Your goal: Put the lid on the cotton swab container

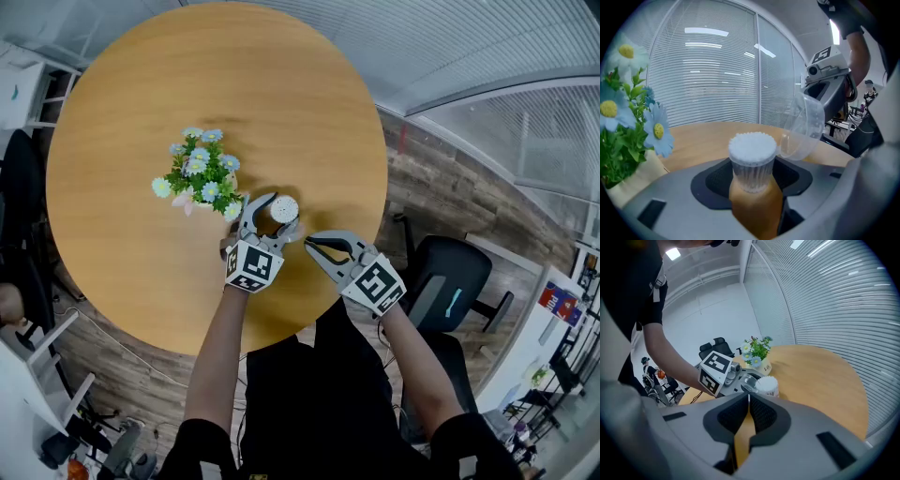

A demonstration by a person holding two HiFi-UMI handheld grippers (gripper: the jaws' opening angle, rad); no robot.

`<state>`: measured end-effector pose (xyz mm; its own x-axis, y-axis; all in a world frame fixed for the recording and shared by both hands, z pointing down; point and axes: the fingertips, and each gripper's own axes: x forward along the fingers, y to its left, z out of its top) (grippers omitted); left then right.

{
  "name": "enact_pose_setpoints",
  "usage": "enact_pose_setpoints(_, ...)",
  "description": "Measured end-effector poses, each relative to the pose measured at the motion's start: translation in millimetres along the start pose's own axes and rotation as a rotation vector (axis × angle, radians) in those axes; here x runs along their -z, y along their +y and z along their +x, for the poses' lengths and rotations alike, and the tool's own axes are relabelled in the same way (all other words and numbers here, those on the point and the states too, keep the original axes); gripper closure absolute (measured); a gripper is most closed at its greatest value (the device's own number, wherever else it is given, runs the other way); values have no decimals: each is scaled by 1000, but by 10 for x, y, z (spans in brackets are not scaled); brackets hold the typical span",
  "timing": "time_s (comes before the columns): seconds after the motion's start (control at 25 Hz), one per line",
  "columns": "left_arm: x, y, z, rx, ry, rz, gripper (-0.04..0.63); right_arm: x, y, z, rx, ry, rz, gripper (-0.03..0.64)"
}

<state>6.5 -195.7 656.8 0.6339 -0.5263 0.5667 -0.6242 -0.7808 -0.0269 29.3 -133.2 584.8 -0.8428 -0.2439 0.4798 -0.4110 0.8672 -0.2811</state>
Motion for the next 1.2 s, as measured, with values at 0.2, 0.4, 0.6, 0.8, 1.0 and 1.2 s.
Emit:
enact_pose_setpoints(0.2, -9, -5, -2, 1, -1, -1, 331, -40, 88, 75, -28, -6, 10, 609)
enact_pose_setpoints(0.4, -8, -2, 0, 2, 0, -2, 331, -137, 108, 139, -43, -24, 13, 609)
enact_pose_setpoints(0.6, -6, 8, -4, 2, -1, -1, 331, -244, 60, 208, -37, -47, 20, 609)
enact_pose_setpoints(0.8, 2, -2, 0, 4, 0, -2, 331, -277, 28, 270, -34, -50, 14, 609)
enact_pose_setpoints(1.0, -12, 1, -2, 4, -2, -1, 331, -328, -47, 313, -22, -62, 23, 609)
enact_pose_setpoints(1.2, -14, 2, -5, 3, -2, -1, 333, -357, -139, 361, -7, -67, 41, 609)
